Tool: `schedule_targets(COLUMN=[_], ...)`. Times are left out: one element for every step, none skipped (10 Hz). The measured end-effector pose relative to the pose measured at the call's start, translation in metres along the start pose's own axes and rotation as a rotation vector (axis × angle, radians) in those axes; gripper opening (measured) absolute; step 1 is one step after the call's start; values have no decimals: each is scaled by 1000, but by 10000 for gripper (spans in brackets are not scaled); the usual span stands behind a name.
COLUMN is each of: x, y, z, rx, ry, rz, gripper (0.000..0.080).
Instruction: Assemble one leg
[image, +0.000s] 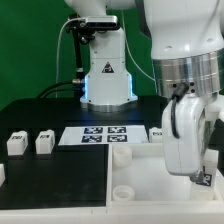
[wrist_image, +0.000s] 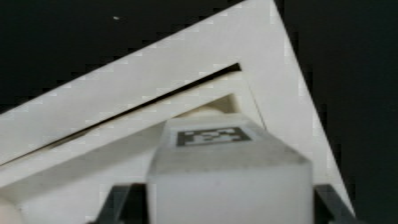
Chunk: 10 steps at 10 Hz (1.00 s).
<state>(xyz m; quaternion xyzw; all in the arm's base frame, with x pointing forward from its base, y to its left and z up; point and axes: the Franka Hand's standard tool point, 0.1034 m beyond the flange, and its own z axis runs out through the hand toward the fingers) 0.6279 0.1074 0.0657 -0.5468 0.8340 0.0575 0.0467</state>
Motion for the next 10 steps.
schedule_targets(x=[0, 0, 0, 3, 6, 7, 9, 10, 11, 11], y=[1, 1, 3, 8, 14, 19, 25, 30, 30, 30], z=[2, 2, 3, 7, 6, 0, -9, -11, -9, -8], rx=[-4, -5, -1, 0, -8, -9, -12, -23, -23, -24], ry=[0, 0, 1, 6, 8, 4, -2, -2, 0, 1], rz=[-9, -10, -13, -19, -34, -42, -51, -48, -48, -49], gripper=[365, 500, 622, 622, 644, 644, 649, 649, 649, 649])
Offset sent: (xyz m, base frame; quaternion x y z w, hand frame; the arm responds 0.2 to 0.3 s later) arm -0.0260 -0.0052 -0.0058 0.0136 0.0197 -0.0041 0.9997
